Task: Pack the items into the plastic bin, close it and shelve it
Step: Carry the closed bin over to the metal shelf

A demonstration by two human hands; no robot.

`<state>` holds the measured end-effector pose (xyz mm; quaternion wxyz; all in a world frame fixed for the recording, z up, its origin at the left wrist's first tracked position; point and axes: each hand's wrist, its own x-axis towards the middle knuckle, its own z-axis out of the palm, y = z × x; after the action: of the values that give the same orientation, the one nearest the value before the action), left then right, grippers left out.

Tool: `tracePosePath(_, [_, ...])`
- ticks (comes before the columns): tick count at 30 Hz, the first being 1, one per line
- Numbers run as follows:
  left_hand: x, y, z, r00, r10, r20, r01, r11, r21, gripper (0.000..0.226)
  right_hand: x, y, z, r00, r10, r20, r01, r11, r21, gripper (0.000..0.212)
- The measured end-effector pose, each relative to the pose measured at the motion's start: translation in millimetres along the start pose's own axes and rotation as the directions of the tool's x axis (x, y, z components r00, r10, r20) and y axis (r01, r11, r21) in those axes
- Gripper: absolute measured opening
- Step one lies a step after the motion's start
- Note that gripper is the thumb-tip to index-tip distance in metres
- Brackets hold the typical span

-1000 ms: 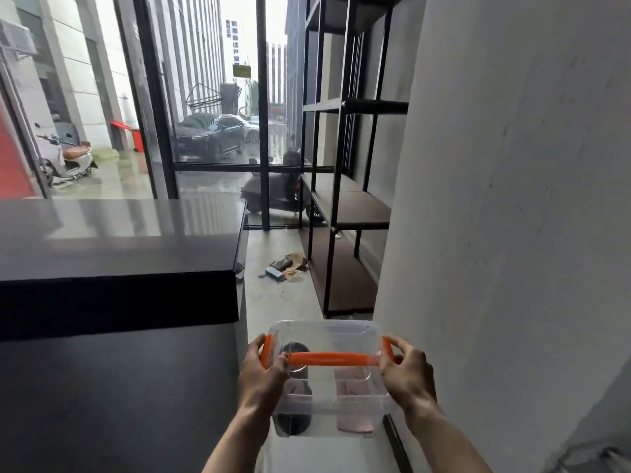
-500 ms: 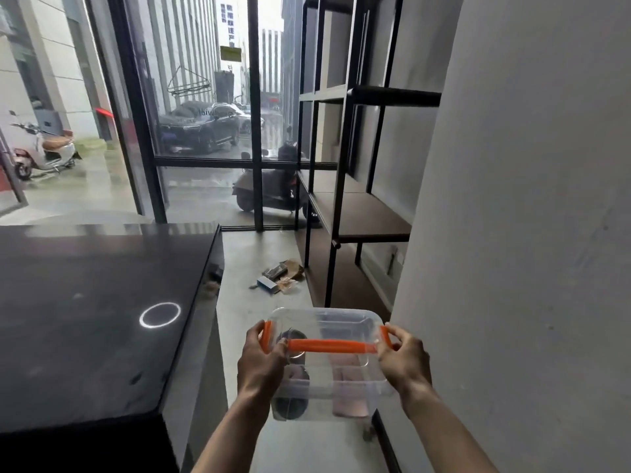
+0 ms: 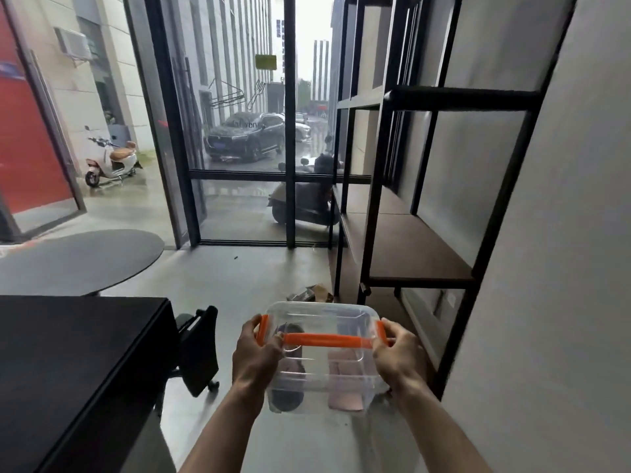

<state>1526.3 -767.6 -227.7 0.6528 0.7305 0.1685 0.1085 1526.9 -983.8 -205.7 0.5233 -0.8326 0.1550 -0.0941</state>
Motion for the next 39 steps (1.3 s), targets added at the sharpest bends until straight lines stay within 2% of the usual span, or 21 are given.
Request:
tracePosePath(5, [100, 4, 28, 0.998, -0.013, -0.055, 0.013, 1.0, -0.001, 0.059, 103, -24, 46, 0.999, -0.013, 0.049, 0.012, 1.0, 0.02, 0.045])
tracePosePath(11, [251, -7, 50, 0.993, -0.035, -0.112, 0.031, 0.999, -0.035, 0.058, 233, -47, 139, 0.993, -0.077, 0.091, 0.073, 0.996, 0.046, 0.039])
tracePosePath(13, [308, -2, 57, 0.993, -0.039, -0.112, 0.034, 0.999, -0.041, 0.058, 278, -64, 171, 0.992, -0.088, 0.088, 0.088, 0.996, -0.002, 0.042])
tracePosePath(16, [399, 11, 67, 0.993, -0.038, -0.114, 0.033, 0.998, -0.044, 0.057, 351, -94, 218, 0.993, -0.064, 0.099, 0.068, 0.997, -0.033, 0.047])
tracePosePath(20, [489, 28, 79, 0.993, -0.011, -0.118, 0.008, 1.0, -0.03, 0.058, 427, -123, 261, 0.994, -0.068, 0.086, 0.068, 0.998, 0.011, 0.043])
tracePosePath(27, [643, 37, 123, 0.994, -0.026, -0.106, 0.027, 1.0, 0.009, 0.059, 569, -145, 334, 0.992, -0.01, 0.125, 0.003, 0.998, 0.056, 0.046])
tracePosePath(33, [789, 44, 189, 0.996, -0.022, -0.083, 0.025, 0.999, 0.033, 0.061, 719, -157, 389, 0.999, -0.002, 0.049, -0.001, 0.998, 0.062, 0.044])
tracePosePath(39, [936, 86, 274, 0.999, 0.027, -0.034, -0.025, 0.999, 0.045, 0.06, 872, -185, 405, 0.999, 0.01, -0.033, -0.007, 0.997, 0.074, 0.039])
